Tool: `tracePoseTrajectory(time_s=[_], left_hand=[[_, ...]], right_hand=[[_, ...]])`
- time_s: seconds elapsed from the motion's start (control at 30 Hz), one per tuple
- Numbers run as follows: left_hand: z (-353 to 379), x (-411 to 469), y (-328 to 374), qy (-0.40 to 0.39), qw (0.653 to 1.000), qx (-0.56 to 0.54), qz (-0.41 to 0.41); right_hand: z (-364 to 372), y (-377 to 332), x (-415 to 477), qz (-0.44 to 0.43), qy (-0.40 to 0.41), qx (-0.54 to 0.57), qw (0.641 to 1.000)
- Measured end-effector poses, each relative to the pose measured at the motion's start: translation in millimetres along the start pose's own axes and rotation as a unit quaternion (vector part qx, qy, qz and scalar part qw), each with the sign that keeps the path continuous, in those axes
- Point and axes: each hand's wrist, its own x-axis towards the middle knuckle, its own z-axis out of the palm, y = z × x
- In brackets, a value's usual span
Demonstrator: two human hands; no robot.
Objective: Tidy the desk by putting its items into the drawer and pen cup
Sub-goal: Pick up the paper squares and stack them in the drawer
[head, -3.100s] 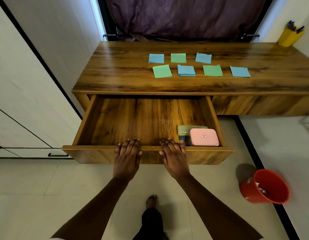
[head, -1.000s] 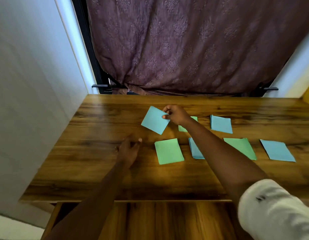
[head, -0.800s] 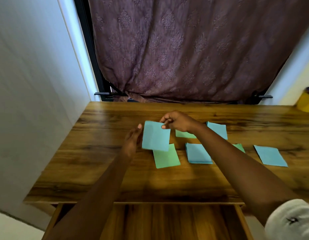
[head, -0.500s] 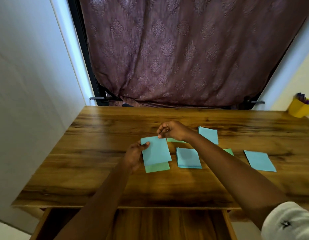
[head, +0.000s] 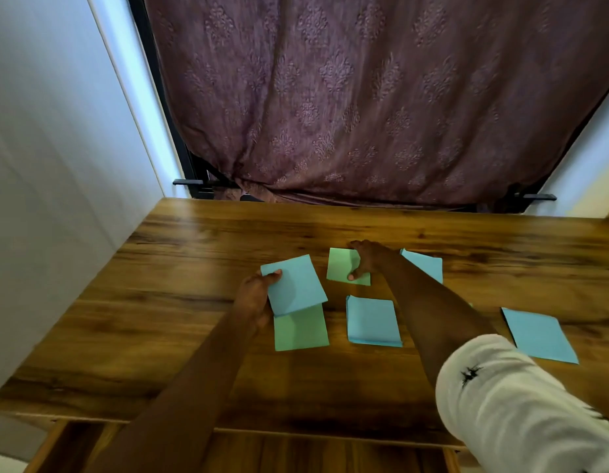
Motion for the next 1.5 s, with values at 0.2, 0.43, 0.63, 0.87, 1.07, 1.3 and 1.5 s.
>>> tracePoseTrajectory(time_s=[0.2, 0.43, 0.63, 0.87, 1.07, 1.3, 1.5], left_hand=[[-1, 0, -5, 0.001, 1.0, -0.021, -0.001], [-7, -21, -8, 0.0, 0.999, -0.025, -0.031], [13, -51, -3, -0.052, 0.997, -0.02, -0.049], [39, -68, 3, -0.12, 0.992, -0.033, -0.029], [51, -68, 1, -0.118, 0.992, -0.004, -0.04], [58, -57, -3, -0.085, 0.995, -0.013, -0.051], [68, -36, -8, -0.083, 0.995, -0.016, -0.047]], right_hand=[[-5, 0, 2, 0.03, 0.044, -0.007, 0.999], [-38, 8, -45, 0.004, 0.096, 0.335, 0.937], [-85, -18, -116, -0.115, 0.01, 0.308, 0.944], [-55, -54, -128, -0.104, 0.022, 0.233, 0.967], [-42, -61, -131, -0.106, 0.076, 0.239, 0.962], [-39, -1, -110, -0.025, 0.236, 0.356, 0.904], [-15, 114, -74, 0.096, 0.106, 0.09, 0.986]])
